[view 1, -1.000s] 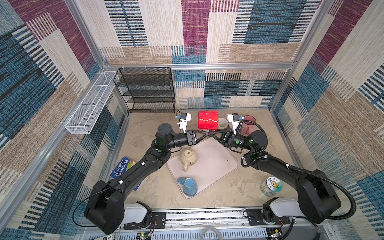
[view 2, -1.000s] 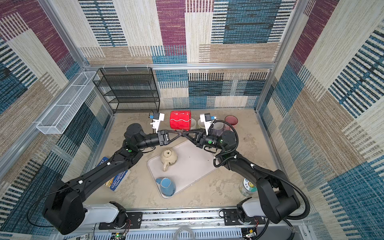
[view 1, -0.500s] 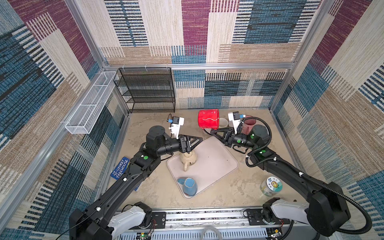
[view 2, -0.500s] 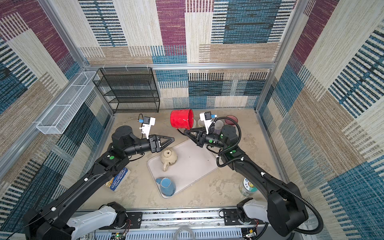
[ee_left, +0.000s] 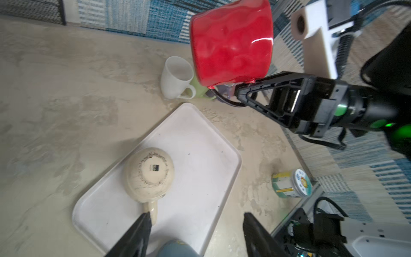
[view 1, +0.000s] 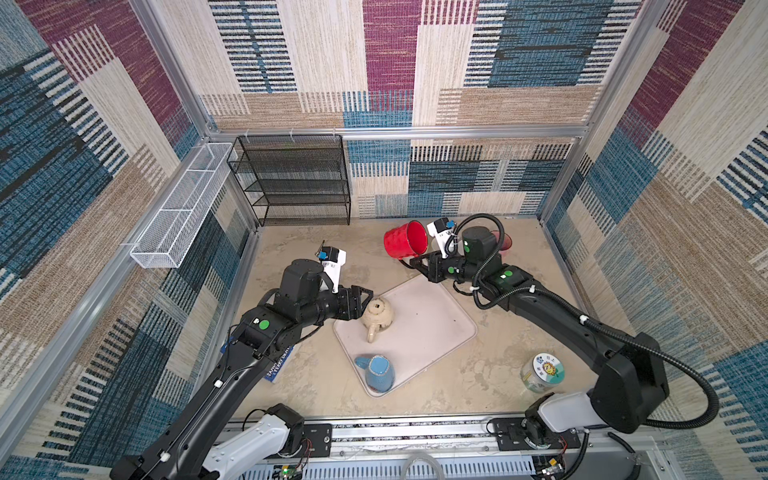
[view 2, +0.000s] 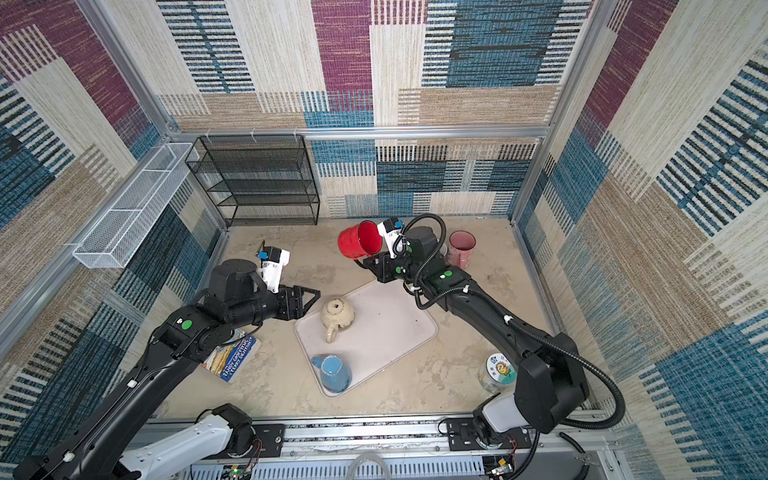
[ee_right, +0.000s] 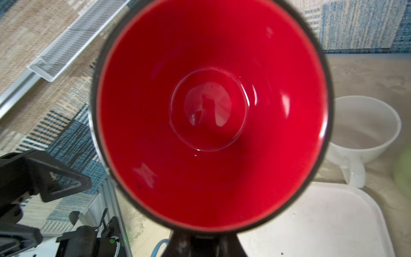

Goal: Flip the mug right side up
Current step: 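Rotate the red mug upright with the right gripper while the left releases and withdraws, then lower the red mug upright beside the white mug with the right gripper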

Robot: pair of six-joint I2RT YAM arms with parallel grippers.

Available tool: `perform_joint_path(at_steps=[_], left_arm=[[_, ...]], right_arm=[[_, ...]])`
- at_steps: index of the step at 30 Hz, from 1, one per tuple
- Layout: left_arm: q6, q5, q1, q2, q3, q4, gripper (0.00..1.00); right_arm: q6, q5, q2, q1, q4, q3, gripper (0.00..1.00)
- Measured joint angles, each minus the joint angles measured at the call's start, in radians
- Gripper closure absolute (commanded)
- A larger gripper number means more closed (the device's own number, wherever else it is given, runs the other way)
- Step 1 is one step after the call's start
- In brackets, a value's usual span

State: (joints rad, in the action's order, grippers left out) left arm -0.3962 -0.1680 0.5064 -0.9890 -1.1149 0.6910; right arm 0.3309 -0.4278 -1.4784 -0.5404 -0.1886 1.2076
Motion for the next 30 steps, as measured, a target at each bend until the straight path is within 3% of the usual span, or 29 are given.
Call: perform_joint_path(at_steps=[14, 24, 30], left_arm=[[0.055, 0.243, 0.000, -0.011, 0.013, 0.169, 0.31], [0.056, 0.274, -0.011, 0.026, 0.042, 0.179, 0.31], [0.056, 0.269, -0.024, 0.025, 0.045, 0.180, 0.31]], right_arm=[[-0.113, 0.290, -0.342, -0.082, -0.329, 0.386, 1.00], [-0.157, 0.413, -0.616, -0.099, -0.546, 0.703, 1.00], [-0.164, 0.460, -0.717, -0.113, -0.628, 0.813, 1.00]])
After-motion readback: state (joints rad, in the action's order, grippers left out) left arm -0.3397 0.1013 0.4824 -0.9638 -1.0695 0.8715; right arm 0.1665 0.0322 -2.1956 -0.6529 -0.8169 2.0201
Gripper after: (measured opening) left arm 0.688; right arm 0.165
